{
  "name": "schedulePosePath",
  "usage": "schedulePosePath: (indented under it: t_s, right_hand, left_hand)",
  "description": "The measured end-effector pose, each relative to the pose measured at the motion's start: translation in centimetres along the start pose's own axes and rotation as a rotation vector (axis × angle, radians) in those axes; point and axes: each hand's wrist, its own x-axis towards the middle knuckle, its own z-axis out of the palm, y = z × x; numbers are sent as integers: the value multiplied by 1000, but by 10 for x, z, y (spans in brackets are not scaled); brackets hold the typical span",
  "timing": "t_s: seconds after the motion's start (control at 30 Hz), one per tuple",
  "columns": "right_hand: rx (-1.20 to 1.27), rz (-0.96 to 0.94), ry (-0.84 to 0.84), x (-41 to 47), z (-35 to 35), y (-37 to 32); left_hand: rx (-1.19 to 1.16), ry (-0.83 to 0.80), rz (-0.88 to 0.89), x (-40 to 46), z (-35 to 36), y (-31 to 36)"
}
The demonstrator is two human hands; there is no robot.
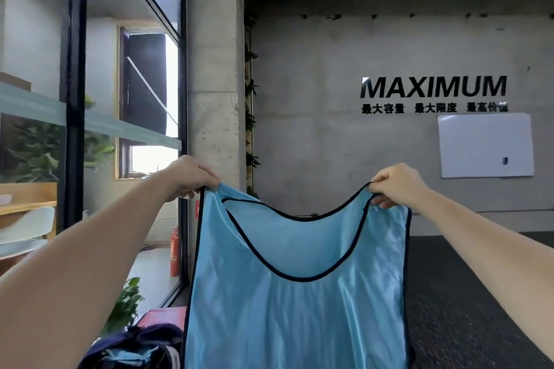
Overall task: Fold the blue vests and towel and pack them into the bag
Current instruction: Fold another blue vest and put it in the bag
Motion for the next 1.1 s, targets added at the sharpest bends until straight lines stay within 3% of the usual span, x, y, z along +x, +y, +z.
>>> schedulePosePath:
  t_s: [0.33, 0.47, 0.63, 0.87, 1.1]
  right_hand:
    - [-3, 114, -116, 106, 154, 124]
    - [-230, 19, -108, 124, 217, 176]
    - [-204, 74, -299, 118, 273, 230]
    - [-151, 138, -419, 34, 306, 266]
    - [-148, 184, -742, -147, 295, 299]
  left_hand:
    - [87, 35, -151, 118, 136, -137]
    - [57, 134, -194, 145, 194, -191]
    - [122, 23, -155, 144, 263, -234]
    - [127, -209, -122, 45, 332, -269]
    - [78, -485, -97, -156, 362, -288]
